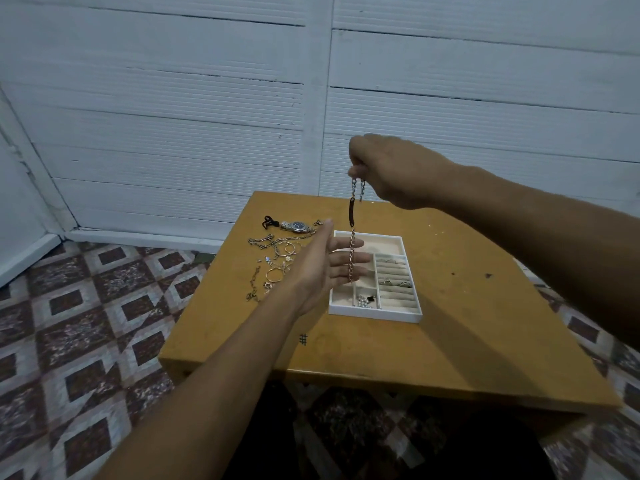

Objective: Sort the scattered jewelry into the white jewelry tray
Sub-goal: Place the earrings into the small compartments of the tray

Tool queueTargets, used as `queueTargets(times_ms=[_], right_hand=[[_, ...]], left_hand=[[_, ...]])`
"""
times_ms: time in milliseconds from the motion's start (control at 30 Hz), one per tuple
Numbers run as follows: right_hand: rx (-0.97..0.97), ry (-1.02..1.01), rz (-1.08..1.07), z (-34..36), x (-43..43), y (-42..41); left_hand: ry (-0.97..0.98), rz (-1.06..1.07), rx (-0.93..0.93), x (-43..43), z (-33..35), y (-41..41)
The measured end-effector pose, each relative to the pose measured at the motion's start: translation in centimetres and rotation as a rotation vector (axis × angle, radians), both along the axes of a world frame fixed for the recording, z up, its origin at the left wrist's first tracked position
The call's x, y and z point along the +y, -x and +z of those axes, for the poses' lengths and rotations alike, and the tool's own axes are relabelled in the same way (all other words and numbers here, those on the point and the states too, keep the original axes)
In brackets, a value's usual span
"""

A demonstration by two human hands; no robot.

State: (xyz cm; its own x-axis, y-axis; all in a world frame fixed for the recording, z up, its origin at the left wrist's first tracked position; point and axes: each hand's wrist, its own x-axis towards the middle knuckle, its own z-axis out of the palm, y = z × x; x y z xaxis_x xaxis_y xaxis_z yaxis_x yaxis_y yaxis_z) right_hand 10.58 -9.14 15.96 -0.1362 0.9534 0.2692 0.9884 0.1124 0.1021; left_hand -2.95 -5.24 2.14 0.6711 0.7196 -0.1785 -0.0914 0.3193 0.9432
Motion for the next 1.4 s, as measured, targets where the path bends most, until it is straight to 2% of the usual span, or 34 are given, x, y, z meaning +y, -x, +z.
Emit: queueTargets(times_ms=[133, 300, 667, 867, 1233, 1400], right_hand=[[0.171, 0.025, -0.052, 0.4, 0.5, -0.6], [0.262, -0.001, -0.081, 0.3, 1.0, -1.3], [0.294, -0.120, -0.089, 0.0, 1.1, -1.3], [0.337, -0.090, -0.084, -0.7, 0.7, -1.1], [0.394, 0.267, -0.062, -2.7, -2.7, 1.1], [0.461, 0.316, -0.103, -4.6, -3.9, 1.0]], left_hand=[[0.116, -0.060, -0.100, -1.0, 0.6, -0.5], [0.273, -0.084, -0.195, -2.0, 0.9, -0.8], [0.541, -0.060, -0.327, -2.9, 0.6, -1.7], [0.649, -0.021, -0.382, -2.9, 0.0, -2.1], [0.623, 0.122, -0.424, 0.3, -0.5, -1.8], [0.564, 0.139, -0.396, 1.3, -0.3, -1.5]])
